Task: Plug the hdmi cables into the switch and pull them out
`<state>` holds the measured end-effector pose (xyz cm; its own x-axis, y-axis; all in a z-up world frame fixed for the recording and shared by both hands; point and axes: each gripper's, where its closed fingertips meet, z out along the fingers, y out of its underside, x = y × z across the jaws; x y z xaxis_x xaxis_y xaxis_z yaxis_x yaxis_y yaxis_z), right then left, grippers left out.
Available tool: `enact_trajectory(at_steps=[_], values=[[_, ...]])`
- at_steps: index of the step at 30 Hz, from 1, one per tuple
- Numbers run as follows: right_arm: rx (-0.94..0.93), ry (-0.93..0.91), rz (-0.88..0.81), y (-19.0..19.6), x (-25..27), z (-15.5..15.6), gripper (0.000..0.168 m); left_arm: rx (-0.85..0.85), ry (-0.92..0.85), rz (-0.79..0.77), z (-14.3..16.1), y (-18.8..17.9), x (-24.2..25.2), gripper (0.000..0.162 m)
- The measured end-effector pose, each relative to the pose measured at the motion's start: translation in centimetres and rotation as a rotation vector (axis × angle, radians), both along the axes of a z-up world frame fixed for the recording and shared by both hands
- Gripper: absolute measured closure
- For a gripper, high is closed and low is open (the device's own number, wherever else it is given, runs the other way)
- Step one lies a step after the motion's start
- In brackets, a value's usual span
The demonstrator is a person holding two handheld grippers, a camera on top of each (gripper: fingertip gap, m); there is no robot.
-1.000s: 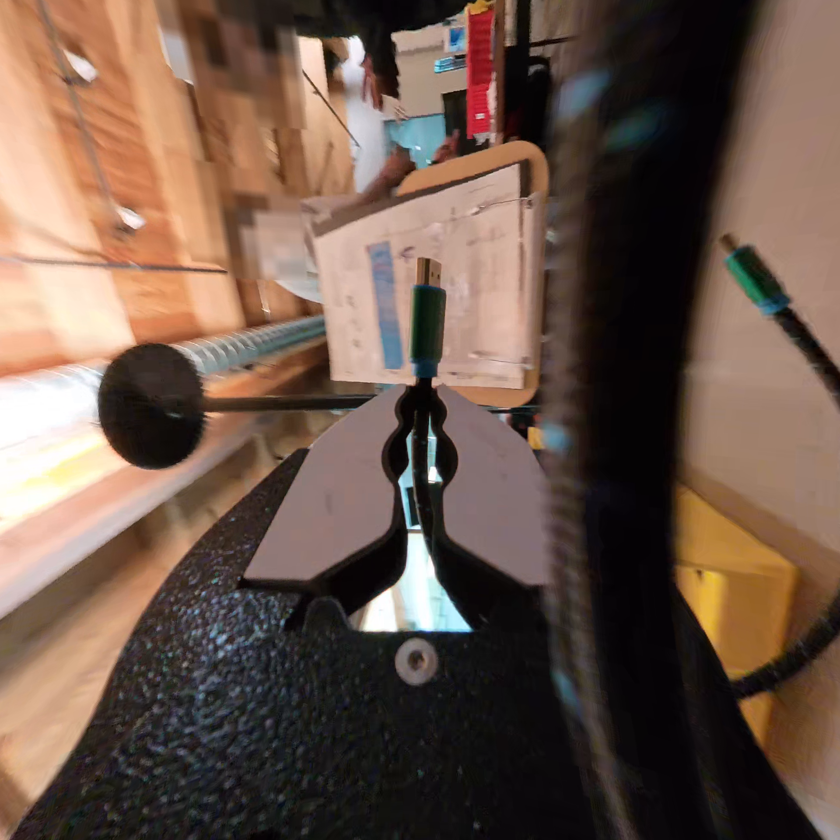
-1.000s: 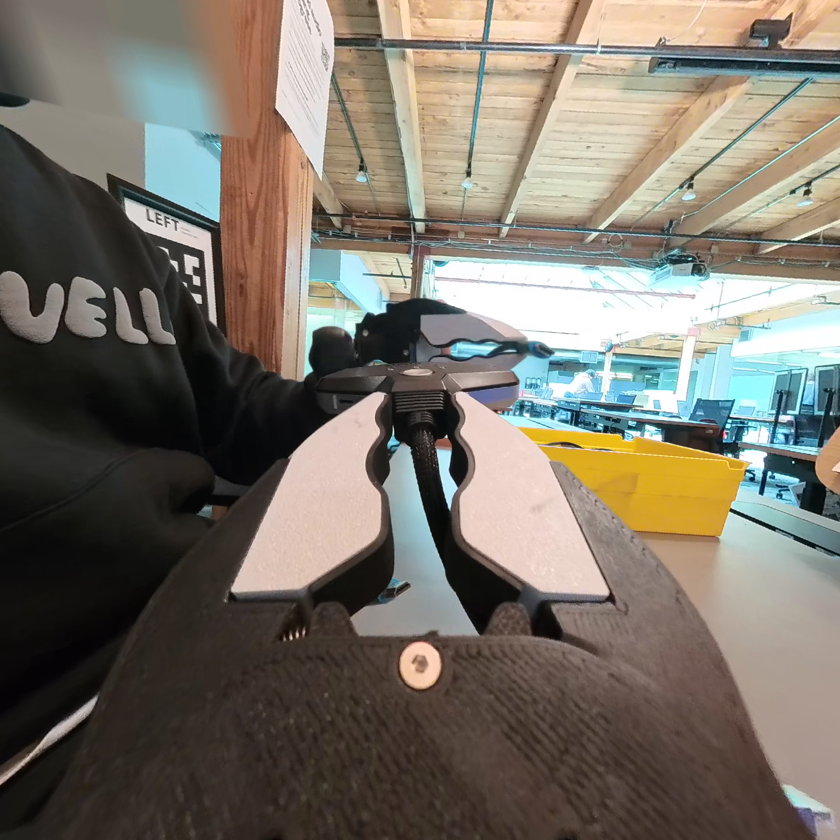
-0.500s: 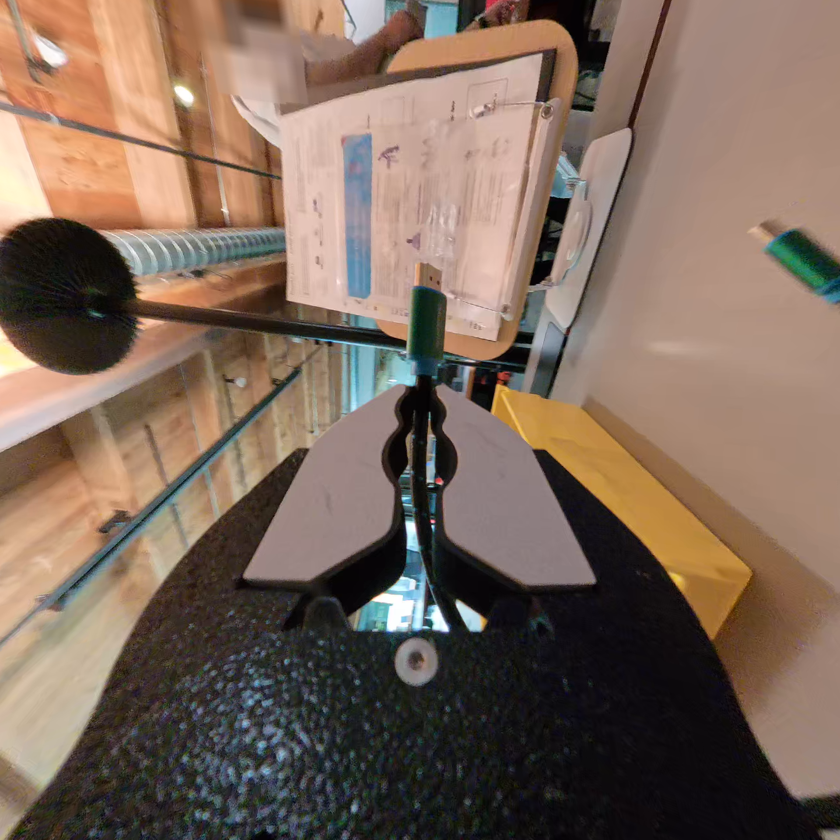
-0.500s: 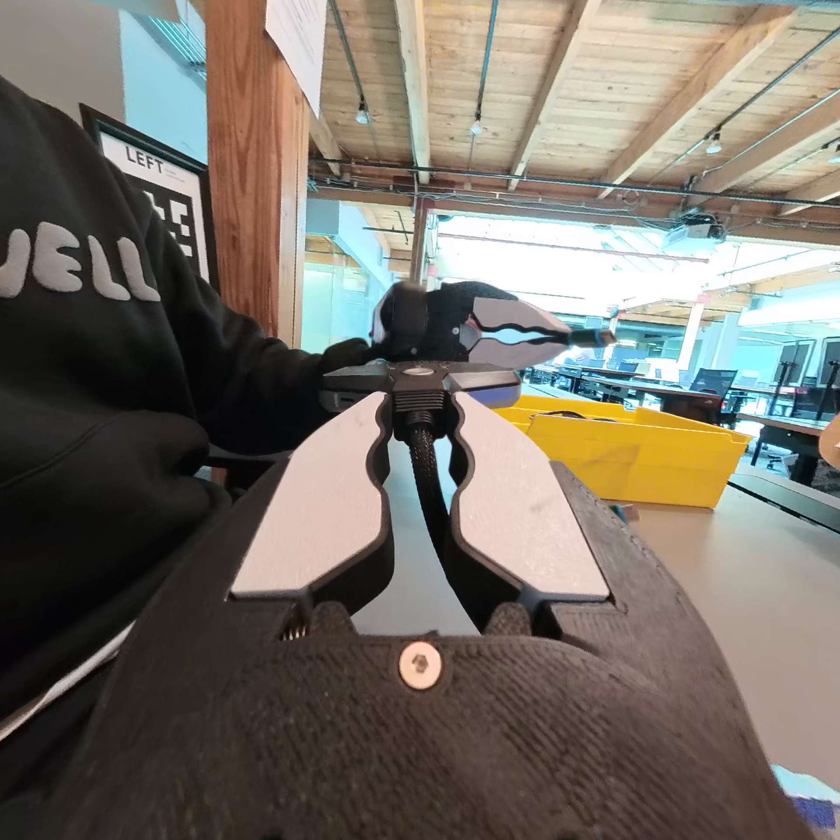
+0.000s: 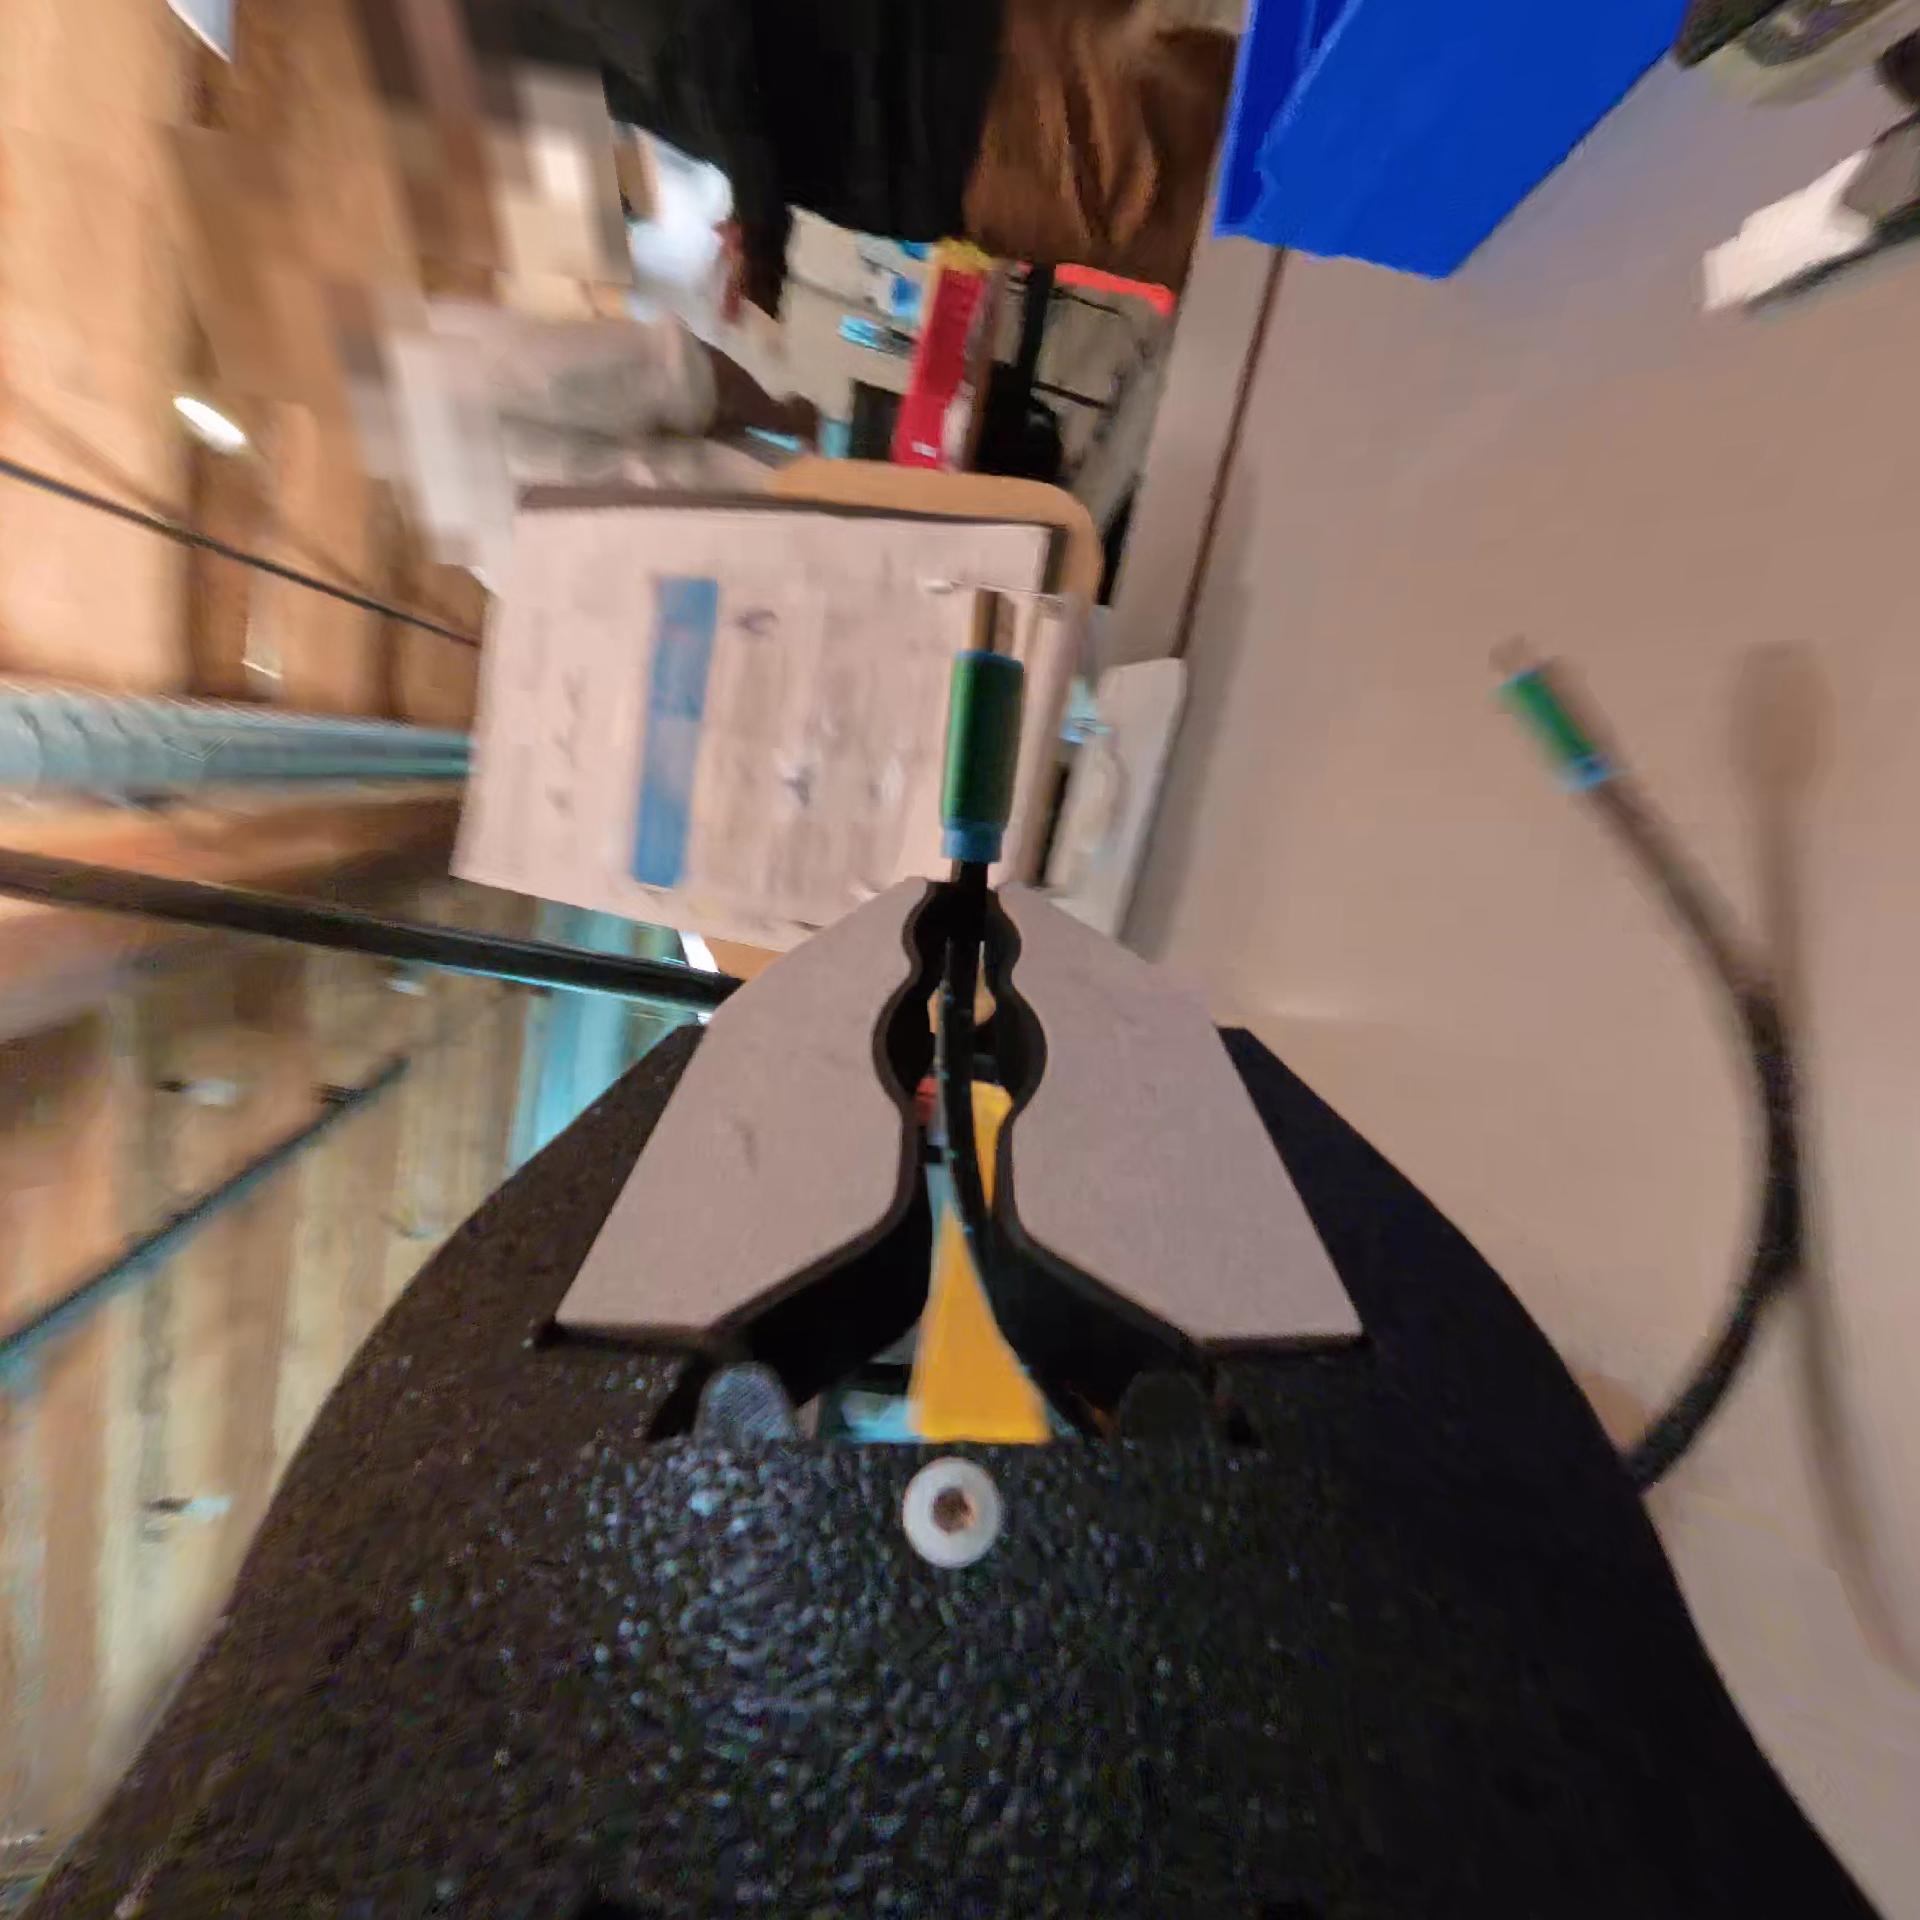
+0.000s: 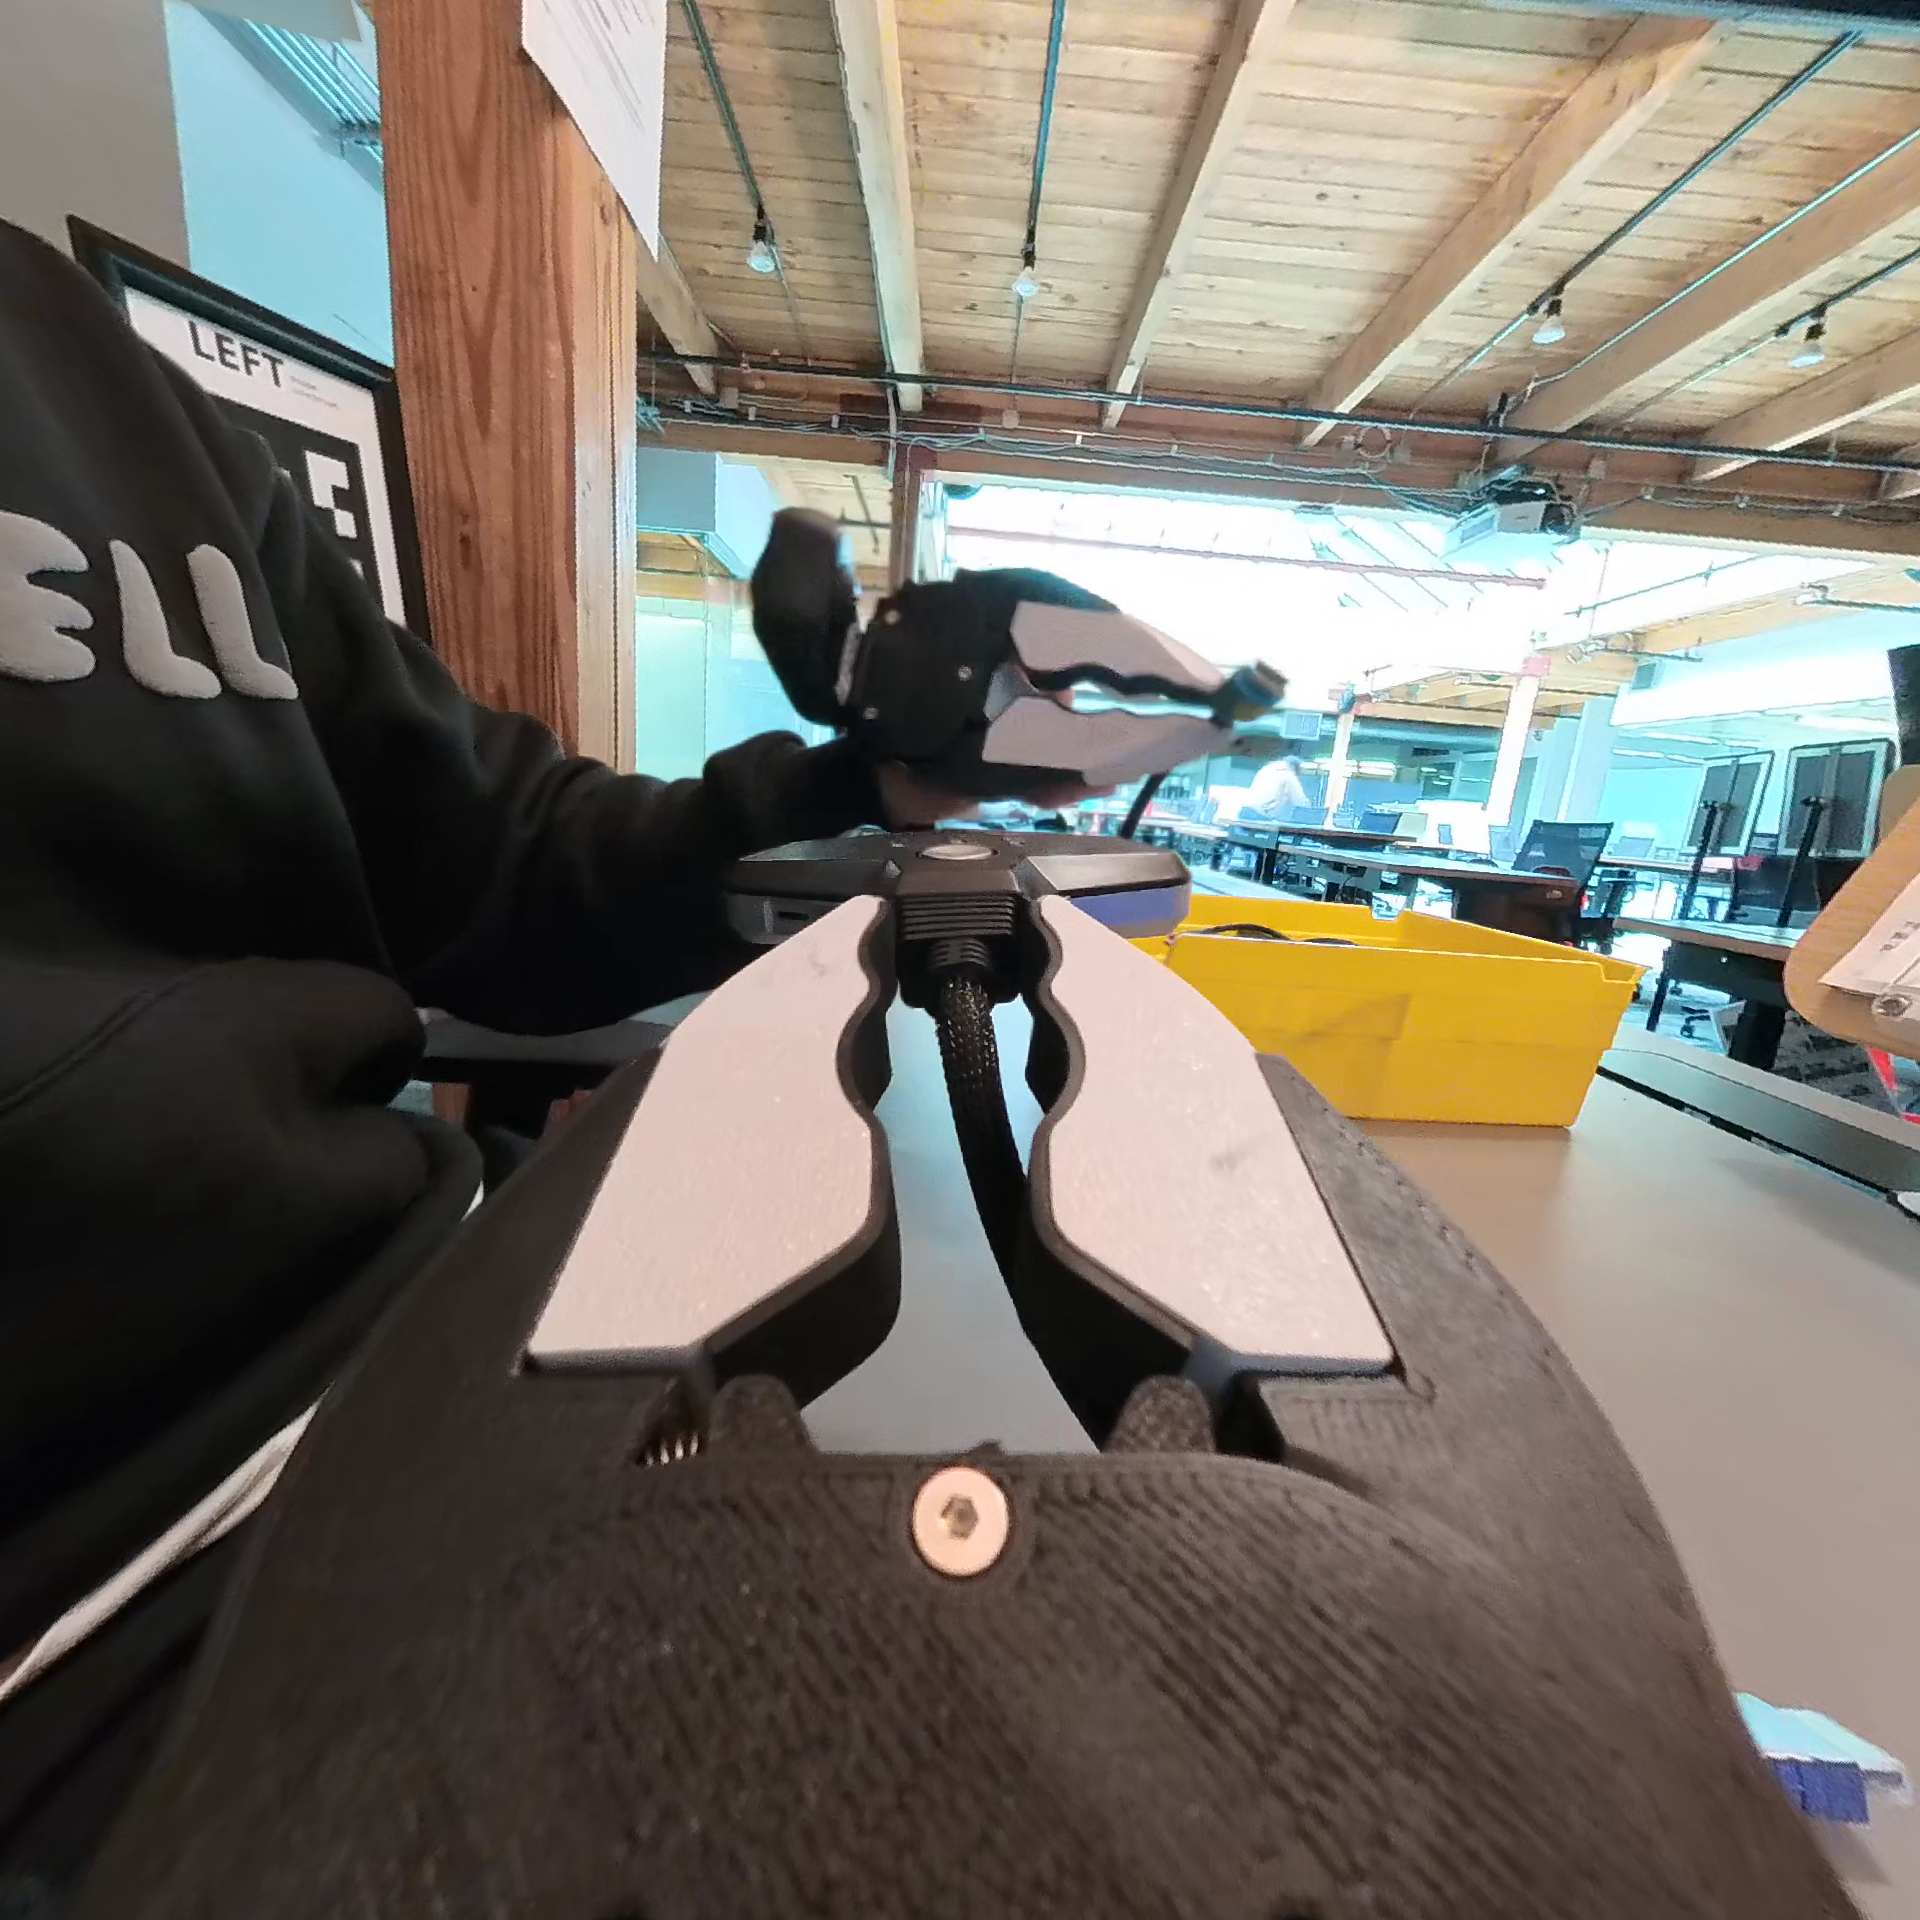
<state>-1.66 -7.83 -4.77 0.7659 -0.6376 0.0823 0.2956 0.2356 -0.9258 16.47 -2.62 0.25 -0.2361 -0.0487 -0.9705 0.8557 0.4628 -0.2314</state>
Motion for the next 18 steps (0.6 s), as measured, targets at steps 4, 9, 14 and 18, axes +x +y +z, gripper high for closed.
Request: enact_trajectory(at_steps=[4, 9, 14, 18], values=[[0.018, -0.001, 0.01, -0.1, -0.1, 0.2, 0.146, 0.032, -0.379, -0.046, 3.5, 0.8, -2.1, 0.156], [0.032, -0.031, 0.035, -0.1, -0.6, 0.6, 0.146, 0.09, -0.494, -0.024, 5.0, 1.9, -2.2, 0.156], [0.08, -0.077, 0.035, -0.7, -1.2, 1.5, 0.146, 0.181, -0.399, 0.083, 2.0, 2.5, -0.1, 0.155], [0.09, -0.088, 0.052, -0.8, -1.7, 1.6, 0.146, 0.204, -0.271, 0.141, -1.1, 2.1, 1.4, 0.156]])
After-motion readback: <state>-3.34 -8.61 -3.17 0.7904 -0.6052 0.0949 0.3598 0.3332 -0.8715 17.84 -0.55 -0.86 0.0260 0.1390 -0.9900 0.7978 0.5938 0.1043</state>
